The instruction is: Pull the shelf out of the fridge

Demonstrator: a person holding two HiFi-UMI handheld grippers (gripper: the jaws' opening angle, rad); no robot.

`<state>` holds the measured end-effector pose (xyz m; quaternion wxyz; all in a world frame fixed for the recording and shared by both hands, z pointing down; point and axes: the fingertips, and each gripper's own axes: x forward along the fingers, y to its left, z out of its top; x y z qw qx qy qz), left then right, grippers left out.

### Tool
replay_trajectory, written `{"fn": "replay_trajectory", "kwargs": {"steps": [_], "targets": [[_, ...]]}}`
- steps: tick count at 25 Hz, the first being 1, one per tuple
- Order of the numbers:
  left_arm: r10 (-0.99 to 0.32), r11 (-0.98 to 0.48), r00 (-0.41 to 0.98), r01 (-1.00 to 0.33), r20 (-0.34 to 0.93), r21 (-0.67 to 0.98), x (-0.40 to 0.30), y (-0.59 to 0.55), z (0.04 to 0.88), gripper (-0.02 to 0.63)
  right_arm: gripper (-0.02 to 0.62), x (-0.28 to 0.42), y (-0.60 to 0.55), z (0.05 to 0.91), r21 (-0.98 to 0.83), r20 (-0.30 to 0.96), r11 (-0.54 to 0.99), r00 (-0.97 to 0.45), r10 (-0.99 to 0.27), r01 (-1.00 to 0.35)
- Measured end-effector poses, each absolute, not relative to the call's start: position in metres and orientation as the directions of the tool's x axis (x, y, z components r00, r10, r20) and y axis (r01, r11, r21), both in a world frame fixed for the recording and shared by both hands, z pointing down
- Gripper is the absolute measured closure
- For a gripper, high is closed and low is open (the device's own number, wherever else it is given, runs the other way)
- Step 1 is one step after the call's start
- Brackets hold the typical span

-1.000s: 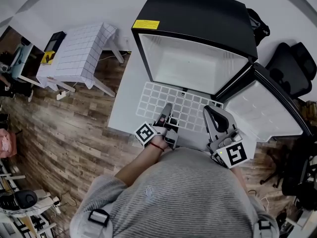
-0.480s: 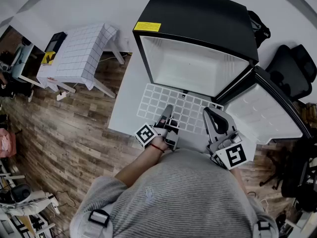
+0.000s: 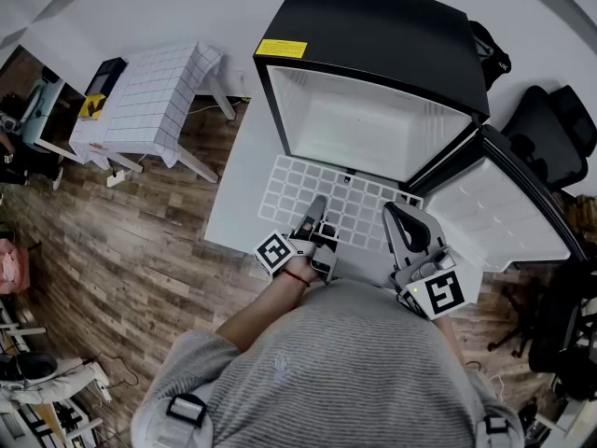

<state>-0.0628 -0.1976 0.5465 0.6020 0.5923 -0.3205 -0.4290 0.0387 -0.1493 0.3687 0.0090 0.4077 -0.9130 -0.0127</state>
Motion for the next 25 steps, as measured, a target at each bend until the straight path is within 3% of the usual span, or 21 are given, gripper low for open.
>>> {"fn": "replay_trajectory", "kwargs": {"steps": [25], "targets": [[-0.893,-0.077,0.430,0.141,-0.131,0.987,-0.0635,-0.1960,0.5442,0.572,0.583,0.0385,-0.1456,0.3667,0.046,0.022,0.662,-0.661,-0.750,-0.748]]}}
